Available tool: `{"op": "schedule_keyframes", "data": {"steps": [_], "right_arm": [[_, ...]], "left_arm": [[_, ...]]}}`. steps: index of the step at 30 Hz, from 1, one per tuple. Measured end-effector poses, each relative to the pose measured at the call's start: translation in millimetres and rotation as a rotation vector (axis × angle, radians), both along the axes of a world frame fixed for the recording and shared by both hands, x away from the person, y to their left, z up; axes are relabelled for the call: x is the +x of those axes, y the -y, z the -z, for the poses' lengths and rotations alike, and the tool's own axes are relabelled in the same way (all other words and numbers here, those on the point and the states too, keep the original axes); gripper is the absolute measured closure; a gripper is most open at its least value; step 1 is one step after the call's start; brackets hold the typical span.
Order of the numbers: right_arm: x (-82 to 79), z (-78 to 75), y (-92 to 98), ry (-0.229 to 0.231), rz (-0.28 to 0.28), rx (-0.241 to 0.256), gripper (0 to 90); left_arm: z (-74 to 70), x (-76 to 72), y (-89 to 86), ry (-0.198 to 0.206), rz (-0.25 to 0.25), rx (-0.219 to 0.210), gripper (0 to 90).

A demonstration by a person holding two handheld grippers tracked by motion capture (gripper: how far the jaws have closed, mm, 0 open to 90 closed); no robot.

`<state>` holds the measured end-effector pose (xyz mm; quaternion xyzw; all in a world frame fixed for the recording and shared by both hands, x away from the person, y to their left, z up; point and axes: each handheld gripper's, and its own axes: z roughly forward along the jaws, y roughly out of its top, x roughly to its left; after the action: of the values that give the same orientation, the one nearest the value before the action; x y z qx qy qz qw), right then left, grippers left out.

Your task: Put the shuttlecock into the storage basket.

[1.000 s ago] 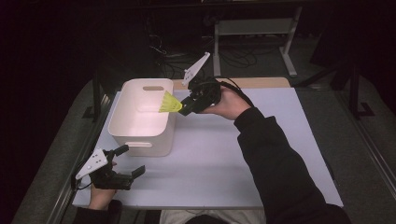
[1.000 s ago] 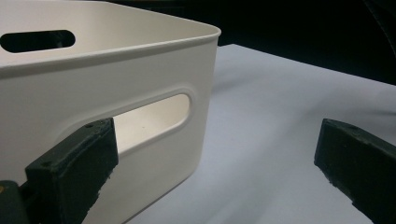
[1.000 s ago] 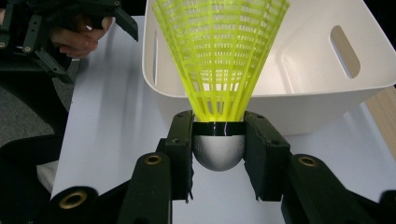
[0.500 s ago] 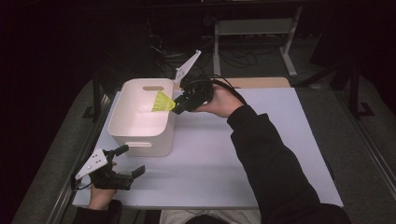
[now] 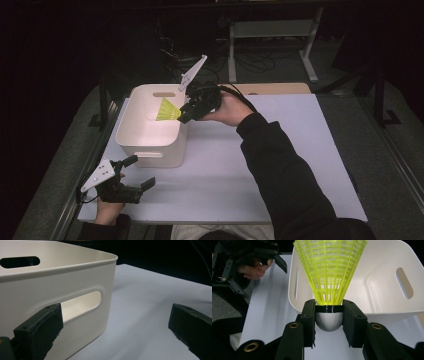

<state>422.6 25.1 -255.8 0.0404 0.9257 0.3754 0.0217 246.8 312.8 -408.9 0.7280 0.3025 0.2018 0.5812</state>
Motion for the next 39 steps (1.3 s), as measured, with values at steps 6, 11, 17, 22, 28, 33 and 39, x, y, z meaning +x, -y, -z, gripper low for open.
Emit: {"op": "schedule_keyframes", "data": {"steps": [6,11,17,22,28,33,39], "right_arm": [[-0.8,5.7,-9.4,-0.008,-0.021,0.001,63.2],[-1.2,8.4,-14.7,-0.012,-0.029,0.001,63.2],[0.4,15.3,-25.7,-0.028,-0.044,-0.003,63.2],[0.4,19.7,-31.6,-0.033,-0.051,-0.011,63.2],[2.1,23.0,-36.7,-0.039,-0.055,-0.014,63.2],[4.5,26.9,-40.7,-0.045,-0.058,-0.016,63.2],[7.6,32.1,-43.9,-0.054,-0.060,-0.021,63.2]], "left_arm": [[0.0,0.1,0.1,0.000,0.000,0.000,0.0],[0.0,0.0,0.0,0.000,0.000,-0.001,0.0],[-0.1,-0.1,-0.1,0.001,0.000,-0.001,0.0],[-0.2,-0.3,-0.2,0.000,0.001,-0.003,0.0],[-0.2,-0.4,-0.2,0.000,0.001,-0.005,0.0],[-0.3,-0.5,-0.4,0.000,0.002,-0.004,0.0],[-0.2,-0.5,-0.4,-0.001,0.001,-0.004,0.0]]}}
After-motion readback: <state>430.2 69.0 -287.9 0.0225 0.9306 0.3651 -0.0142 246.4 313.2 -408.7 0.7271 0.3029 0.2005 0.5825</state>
